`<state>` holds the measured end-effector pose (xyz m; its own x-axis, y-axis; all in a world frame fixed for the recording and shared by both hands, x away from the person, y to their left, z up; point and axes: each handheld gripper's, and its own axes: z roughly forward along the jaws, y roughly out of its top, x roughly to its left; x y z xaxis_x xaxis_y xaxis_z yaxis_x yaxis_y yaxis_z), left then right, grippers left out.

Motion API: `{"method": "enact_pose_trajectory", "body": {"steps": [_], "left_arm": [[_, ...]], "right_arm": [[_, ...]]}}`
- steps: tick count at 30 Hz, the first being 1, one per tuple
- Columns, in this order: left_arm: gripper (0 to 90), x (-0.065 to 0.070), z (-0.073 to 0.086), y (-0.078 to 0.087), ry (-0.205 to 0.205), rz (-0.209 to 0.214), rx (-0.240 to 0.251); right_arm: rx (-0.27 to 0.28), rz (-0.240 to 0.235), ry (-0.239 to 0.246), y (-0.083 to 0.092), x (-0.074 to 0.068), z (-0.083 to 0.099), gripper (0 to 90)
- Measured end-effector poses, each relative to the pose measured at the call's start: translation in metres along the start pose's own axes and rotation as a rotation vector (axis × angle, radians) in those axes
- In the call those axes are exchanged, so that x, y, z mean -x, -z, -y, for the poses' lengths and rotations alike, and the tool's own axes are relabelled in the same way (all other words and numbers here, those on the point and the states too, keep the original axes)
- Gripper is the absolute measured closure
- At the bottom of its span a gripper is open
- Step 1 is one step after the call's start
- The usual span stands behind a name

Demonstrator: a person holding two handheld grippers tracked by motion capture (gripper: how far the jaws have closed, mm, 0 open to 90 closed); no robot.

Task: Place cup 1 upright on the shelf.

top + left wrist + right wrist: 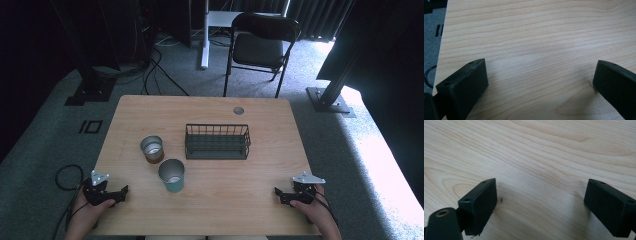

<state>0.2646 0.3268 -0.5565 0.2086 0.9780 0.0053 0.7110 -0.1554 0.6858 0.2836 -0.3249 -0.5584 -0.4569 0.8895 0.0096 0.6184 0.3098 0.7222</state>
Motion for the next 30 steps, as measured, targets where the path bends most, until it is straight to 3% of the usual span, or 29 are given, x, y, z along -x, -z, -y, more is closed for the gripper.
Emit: {"method": "enact_pose_trajectory", "body": {"steps": [30], "left_arm": [[0.5,0.0,0.0,0.0,0.0,0.0,0.0]], "right_arm": [[-0.01,-0.008,0.014,-0.0046,-0.0013,-0.0071,13.2]]}}
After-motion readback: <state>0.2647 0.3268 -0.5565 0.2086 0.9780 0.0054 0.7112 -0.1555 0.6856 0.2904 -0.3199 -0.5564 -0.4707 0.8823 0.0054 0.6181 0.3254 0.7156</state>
